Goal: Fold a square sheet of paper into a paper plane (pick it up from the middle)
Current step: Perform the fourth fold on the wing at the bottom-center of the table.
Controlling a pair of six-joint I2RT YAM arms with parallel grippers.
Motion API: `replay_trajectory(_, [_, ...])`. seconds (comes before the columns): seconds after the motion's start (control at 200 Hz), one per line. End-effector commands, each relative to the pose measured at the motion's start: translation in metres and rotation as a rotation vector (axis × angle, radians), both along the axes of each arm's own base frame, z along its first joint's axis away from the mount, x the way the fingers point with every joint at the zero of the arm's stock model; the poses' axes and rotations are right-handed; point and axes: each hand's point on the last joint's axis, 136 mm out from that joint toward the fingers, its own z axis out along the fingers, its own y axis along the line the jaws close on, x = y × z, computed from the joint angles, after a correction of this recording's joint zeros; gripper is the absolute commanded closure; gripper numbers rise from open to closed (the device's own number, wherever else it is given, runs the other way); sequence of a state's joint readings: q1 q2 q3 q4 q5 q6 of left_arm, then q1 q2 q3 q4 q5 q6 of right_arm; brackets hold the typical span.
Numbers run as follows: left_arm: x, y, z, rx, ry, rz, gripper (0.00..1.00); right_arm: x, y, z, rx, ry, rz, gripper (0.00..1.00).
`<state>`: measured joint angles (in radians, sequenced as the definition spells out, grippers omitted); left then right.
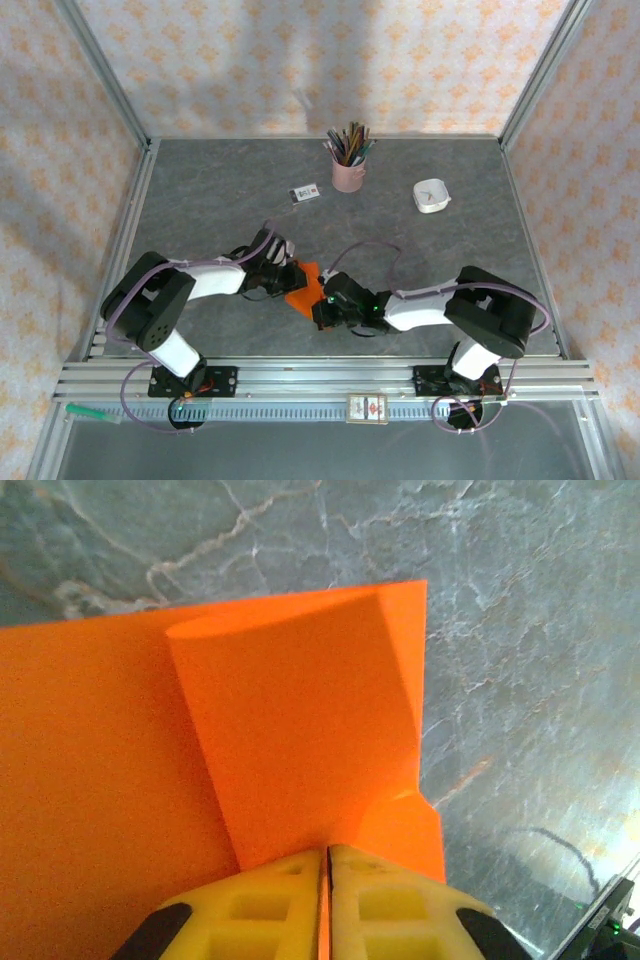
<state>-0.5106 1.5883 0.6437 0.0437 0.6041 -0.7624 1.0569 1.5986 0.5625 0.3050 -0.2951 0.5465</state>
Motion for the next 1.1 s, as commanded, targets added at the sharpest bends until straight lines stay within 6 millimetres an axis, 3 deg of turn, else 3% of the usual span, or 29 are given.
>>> replay_trajectory(0.0, [0.006, -0.001, 0.023, -0.013, -0.037, 0.032, 0.85, -0.02, -0.035, -0.037, -0.143, 0.095, -0.019, 1.0])
replay_trajectory(0.27, [-0.022, -0.025, 0.028, -0.112, -0.01, -0.011, 0.86, -0.02, -0.037, -0.037, -0.145, 0.092, -0.028, 1.0])
replay_trajectory(0.571, [-0.031, -0.036, 0.014, -0.117, 0.027, -0.038, 0.88, -0.018, -0.036, -0.037, -0.15, 0.086, -0.029, 1.0])
replay_trajectory(0.871, [-0.03, -0.037, 0.002, -0.103, 0.043, -0.043, 0.87, -0.019, -0.037, -0.039, -0.16, 0.095, -0.028, 1.0])
replay_trajectory(1.096, [-0.031, -0.027, -0.02, -0.009, 0.057, -0.046, 0.88, -0.022, -0.038, -0.039, -0.162, 0.105, -0.016, 1.0])
